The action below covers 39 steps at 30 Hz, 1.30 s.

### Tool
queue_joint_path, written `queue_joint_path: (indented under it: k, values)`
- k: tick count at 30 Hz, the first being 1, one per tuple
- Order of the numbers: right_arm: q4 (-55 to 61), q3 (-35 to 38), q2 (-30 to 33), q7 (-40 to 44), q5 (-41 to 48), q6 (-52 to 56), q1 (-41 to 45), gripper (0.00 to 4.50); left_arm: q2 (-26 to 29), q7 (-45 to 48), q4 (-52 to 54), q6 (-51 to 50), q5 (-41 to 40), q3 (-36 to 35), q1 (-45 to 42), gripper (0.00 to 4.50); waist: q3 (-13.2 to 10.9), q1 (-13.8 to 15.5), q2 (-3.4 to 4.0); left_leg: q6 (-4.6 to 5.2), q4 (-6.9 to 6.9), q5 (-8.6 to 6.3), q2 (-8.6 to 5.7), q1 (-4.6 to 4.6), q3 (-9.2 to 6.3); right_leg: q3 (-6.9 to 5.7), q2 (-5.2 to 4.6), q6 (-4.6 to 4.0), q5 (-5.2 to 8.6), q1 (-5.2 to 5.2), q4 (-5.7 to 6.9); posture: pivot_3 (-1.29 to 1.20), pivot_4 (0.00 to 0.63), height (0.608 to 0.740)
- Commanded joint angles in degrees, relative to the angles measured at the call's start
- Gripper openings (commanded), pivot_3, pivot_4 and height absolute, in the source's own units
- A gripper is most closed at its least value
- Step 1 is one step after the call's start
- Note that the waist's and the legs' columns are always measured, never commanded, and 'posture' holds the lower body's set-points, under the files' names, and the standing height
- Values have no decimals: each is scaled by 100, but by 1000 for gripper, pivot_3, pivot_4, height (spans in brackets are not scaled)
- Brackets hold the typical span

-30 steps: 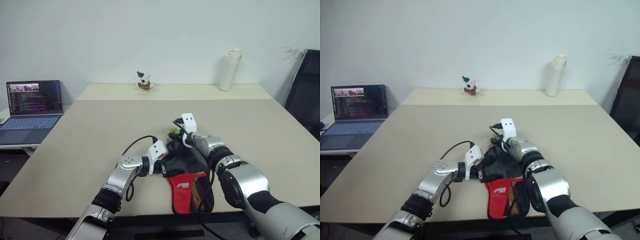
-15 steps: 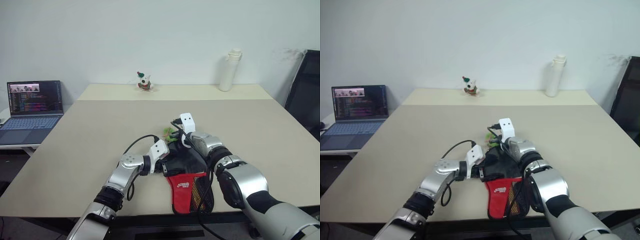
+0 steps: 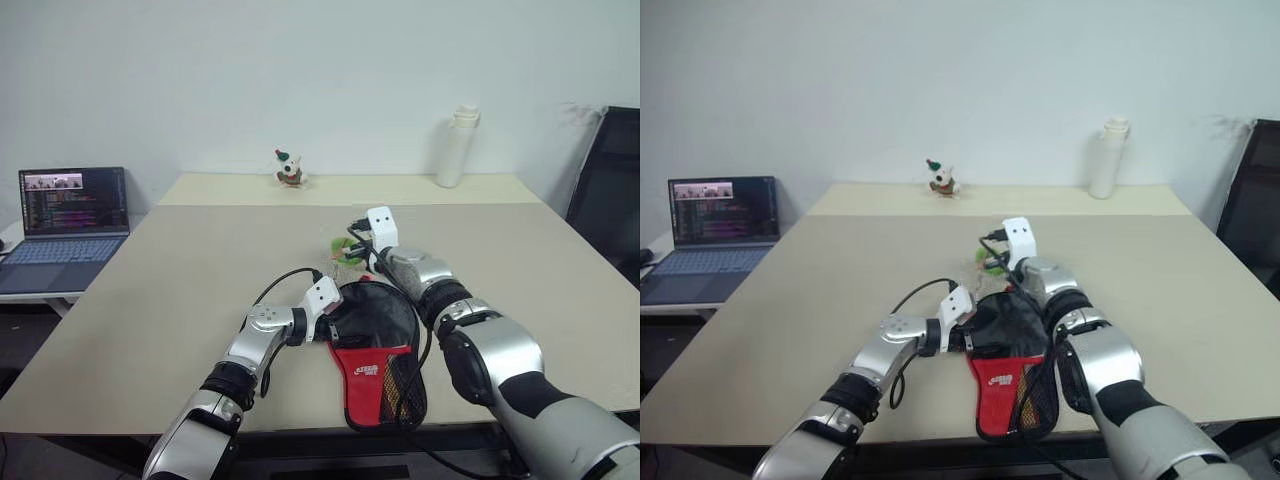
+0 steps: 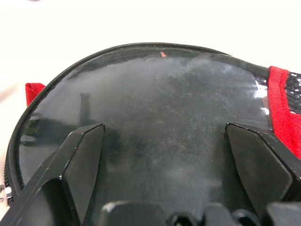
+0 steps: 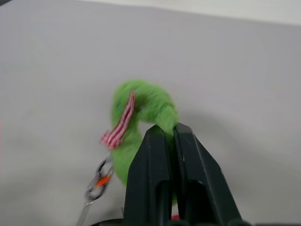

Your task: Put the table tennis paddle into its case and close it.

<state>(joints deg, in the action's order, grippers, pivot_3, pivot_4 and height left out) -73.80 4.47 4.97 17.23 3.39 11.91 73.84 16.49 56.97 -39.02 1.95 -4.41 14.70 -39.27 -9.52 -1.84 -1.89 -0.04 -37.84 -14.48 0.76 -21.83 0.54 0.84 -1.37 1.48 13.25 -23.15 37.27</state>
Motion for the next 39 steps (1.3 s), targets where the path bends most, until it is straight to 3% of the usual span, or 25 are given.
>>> queue_joint_path:
  k: [1,17,28,30,39]
  values:
    - [72,50,283,-151,-114,-261,146,39,94,-87,-682,-171,607,392,327,4500,2,-1,4,0,0,0,0,0,1,1,0,0,0,0,0,0,150,740]
    - [177,-323,1018,-229,-799,-699,-343,39,50,-70,-931,-117,638,422,284,4500,49,1,55,0,2,0,0,-3,0,5,2,4,1,1,-6,0,150,740]
    - [1344,-335,1795,414,-758,-222,-936,39,-24,-21,-1259,26,672,470,59,4500,53,19,63,1,1,0,-6,-6,2,3,0,9,-1,7,-21,0,150,740]
    - [1766,-321,1886,483,-734,-7,-1194,39,-57,-25,-1338,58,679,469,12,4500,55,30,65,1,1,0,-6,-8,0,3,-1,9,-1,7,-21,0,150,740]
    - [6634,-19,2577,996,-342,2534,-4065,39,-236,-15,-1703,233,720,500,-218,4500,68,171,81,1,-3,0,-14,-30,-11,-1,-8,14,0,0,-35,0,150,740]
